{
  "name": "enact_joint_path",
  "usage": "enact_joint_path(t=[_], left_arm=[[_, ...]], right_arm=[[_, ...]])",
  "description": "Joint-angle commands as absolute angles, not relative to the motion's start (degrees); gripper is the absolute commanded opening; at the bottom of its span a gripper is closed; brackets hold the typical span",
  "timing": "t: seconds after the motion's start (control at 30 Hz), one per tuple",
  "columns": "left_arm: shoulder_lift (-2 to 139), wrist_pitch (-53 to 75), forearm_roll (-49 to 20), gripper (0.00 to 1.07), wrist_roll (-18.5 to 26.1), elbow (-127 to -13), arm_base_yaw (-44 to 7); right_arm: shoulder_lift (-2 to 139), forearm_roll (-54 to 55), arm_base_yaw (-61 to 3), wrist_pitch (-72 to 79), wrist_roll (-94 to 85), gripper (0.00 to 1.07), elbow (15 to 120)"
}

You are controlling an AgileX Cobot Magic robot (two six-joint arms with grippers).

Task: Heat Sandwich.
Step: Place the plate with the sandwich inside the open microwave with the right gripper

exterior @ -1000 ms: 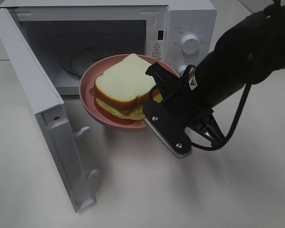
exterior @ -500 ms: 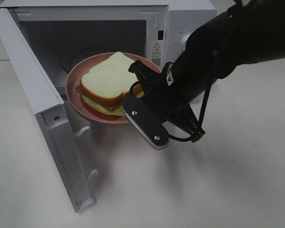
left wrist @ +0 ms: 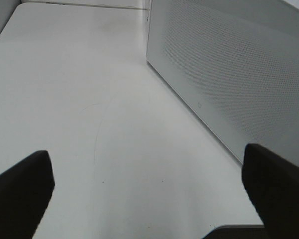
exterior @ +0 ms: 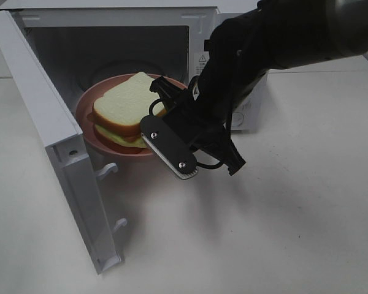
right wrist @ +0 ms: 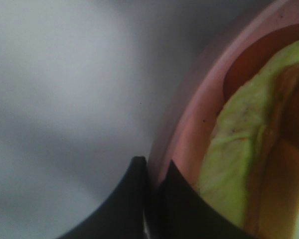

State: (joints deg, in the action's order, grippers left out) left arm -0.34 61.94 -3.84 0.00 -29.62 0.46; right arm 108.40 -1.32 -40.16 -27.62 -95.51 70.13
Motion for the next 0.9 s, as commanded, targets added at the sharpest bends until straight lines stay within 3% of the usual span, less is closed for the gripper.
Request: enact_joint_path(t=[0.03, 0.9], left_arm=[[-1.32, 61.19, -3.55, 0.97, 0.0, -29.51, 0.06], [-1.32, 61.19, -3.55, 0.97, 0.0, -29.51, 0.06]], right_arm=[[109.72, 1.49, -39.36, -28.99, -98.2, 0.01, 73.17], [117.0, 4.18, -36.78, -35.98, -99.58, 0.0, 87.72]])
